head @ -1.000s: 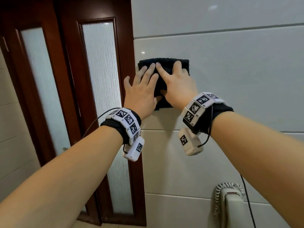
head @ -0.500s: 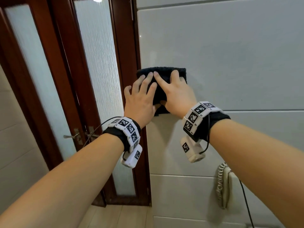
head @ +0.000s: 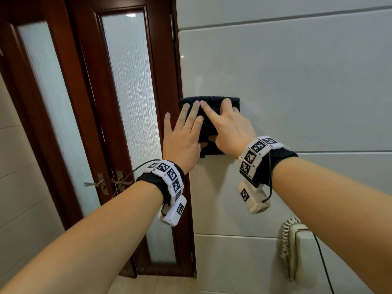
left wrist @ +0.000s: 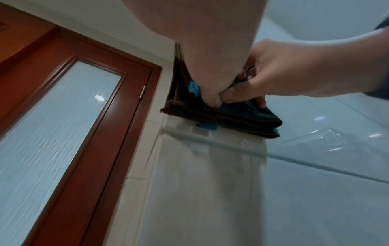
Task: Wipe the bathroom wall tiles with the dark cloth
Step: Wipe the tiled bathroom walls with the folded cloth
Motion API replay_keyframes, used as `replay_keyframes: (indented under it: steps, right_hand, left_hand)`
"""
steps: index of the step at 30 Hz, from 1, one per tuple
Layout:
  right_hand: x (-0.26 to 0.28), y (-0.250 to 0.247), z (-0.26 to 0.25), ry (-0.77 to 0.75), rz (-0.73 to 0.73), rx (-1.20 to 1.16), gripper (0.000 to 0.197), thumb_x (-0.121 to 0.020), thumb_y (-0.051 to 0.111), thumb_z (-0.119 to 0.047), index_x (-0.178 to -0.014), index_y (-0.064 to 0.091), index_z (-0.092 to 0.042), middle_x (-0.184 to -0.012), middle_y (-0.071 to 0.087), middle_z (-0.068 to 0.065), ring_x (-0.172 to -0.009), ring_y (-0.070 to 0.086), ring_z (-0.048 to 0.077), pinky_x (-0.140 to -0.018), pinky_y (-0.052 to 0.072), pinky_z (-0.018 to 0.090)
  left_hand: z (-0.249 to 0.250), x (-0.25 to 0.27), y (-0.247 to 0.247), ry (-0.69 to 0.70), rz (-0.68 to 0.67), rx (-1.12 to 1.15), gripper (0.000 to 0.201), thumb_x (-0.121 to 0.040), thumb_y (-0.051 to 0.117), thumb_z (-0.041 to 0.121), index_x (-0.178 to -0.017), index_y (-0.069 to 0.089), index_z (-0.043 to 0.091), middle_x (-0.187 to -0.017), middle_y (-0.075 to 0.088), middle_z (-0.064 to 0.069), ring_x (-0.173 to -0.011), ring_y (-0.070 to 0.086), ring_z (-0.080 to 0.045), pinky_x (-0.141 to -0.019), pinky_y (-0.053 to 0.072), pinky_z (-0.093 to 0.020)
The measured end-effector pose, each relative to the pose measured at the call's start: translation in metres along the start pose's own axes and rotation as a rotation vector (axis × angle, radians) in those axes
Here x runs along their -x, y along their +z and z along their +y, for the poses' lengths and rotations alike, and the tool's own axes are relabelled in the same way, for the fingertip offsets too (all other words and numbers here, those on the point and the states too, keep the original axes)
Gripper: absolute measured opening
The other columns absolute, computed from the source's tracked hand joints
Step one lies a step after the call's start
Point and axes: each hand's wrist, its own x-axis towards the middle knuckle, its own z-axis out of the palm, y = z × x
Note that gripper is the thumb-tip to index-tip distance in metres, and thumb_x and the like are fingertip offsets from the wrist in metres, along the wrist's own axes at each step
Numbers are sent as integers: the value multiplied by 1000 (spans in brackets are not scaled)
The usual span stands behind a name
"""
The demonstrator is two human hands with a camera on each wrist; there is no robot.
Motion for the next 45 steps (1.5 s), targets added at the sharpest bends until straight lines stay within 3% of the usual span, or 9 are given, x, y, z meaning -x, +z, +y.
replay_keyframes:
  steps: [6,15,22,33,37,45]
  right_hand:
    - [-32,-38,19,5,51,-2,90,-85,70,-30,-154,12,-34,-122,34,13,-94,49,29,-70,54,41]
    - [-68,-68,34,7,102,0,92,-83,71,-34,-154,12,-37,-123,34,12,-98,49,29,-68,47,36]
    - [-102,-95,37,27,138,-29,95,-81,73,-37,-154,13,-36,-128,34,15,-105,51,32,-78,47,38]
    - [-99,-84,35,47,150,-13,94,-83,73,-34,-154,11,-40,-131,32,14,-104,49,29,-73,42,32]
    - [-84,-74,31,41,136,18,93,-83,72,-37,-153,12,-40,-128,33,13,-102,48,27,-70,42,31]
    - [-44,-38,9,65,95,4,89,-85,68,-28,-153,11,-40,-128,32,12,-102,46,27,-65,43,32]
  left_hand:
    - [-4,-51,-23,6,7,-38,73,-85,69,33,-147,33,17,-167,7,-1,-154,6,-23,-118,12,-64]
    - [-16,-99,-47,31,60,-15,70,-87,68,37,-146,35,18,-167,7,2,-154,4,-20,-119,4,-63]
    - [-31,-141,-68,23,60,-21,74,-84,71,40,-145,34,19,-167,5,5,-154,3,-17,-119,5,-65]
    - [-23,-131,-65,-13,53,54,73,-86,71,32,-147,33,18,-167,3,5,-154,2,-17,-117,12,-66]
    - [-20,-113,-52,-20,58,100,71,-86,71,30,-145,33,18,-167,3,5,-153,2,-18,-115,14,-67]
    - [-18,-61,-23,-14,37,148,70,-84,73,30,-141,35,20,-167,4,5,-154,2,-18,-115,15,-68]
